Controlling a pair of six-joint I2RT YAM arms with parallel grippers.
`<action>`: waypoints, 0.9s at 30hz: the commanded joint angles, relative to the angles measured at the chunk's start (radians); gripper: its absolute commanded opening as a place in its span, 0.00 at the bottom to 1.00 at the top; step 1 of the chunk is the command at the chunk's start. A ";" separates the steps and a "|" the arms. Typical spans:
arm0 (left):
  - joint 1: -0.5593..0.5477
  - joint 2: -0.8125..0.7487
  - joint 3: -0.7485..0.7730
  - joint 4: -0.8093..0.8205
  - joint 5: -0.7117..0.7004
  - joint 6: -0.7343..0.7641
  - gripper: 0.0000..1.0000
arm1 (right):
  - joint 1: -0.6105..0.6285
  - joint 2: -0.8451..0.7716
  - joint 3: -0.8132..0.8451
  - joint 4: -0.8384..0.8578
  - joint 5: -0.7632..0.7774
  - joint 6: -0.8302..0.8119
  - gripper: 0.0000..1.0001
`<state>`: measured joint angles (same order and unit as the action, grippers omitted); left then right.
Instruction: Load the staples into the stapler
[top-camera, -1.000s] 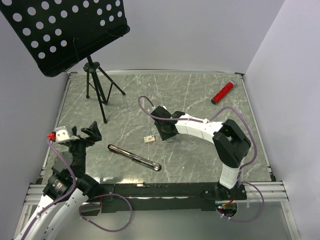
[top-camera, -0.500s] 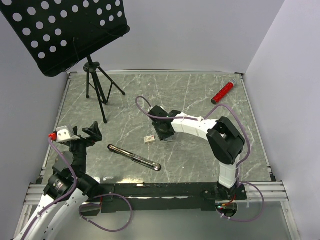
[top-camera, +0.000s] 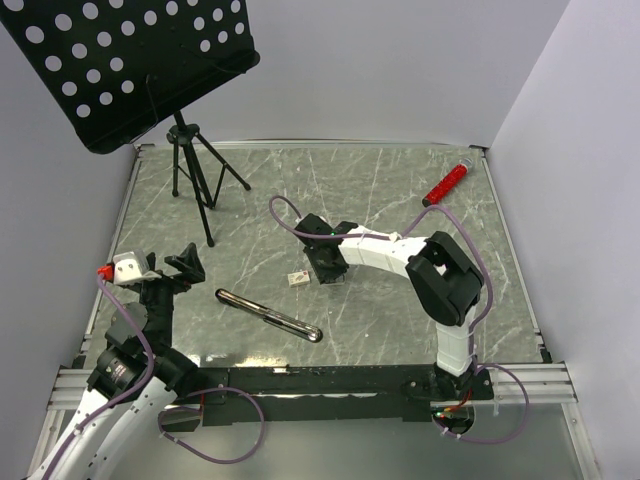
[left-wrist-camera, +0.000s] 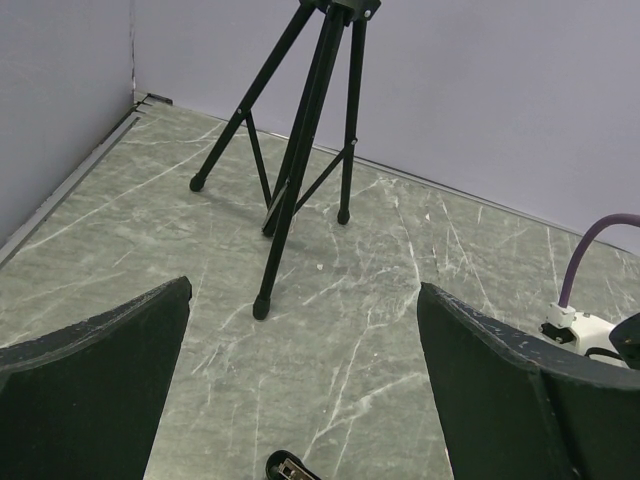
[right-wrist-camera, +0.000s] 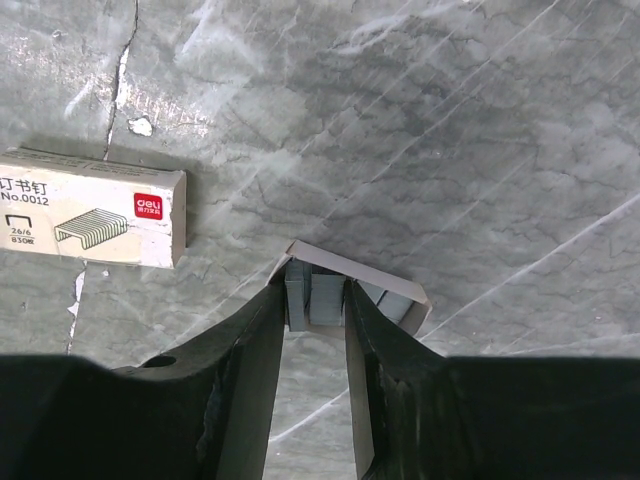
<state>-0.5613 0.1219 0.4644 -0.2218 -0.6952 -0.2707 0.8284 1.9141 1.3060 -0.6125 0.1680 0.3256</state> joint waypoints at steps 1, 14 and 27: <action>0.003 0.012 0.000 0.038 0.017 0.022 0.99 | 0.002 -0.007 0.012 -0.024 0.010 0.010 0.31; 0.003 0.019 0.002 0.036 0.028 0.021 0.99 | -0.011 -0.098 -0.004 -0.043 0.037 0.009 0.27; 0.003 0.016 0.002 0.038 0.029 0.022 0.99 | -0.040 -0.165 -0.048 -0.003 0.008 0.023 0.40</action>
<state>-0.5613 0.1291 0.4644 -0.2218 -0.6777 -0.2703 0.7856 1.8240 1.2442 -0.6296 0.1787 0.3401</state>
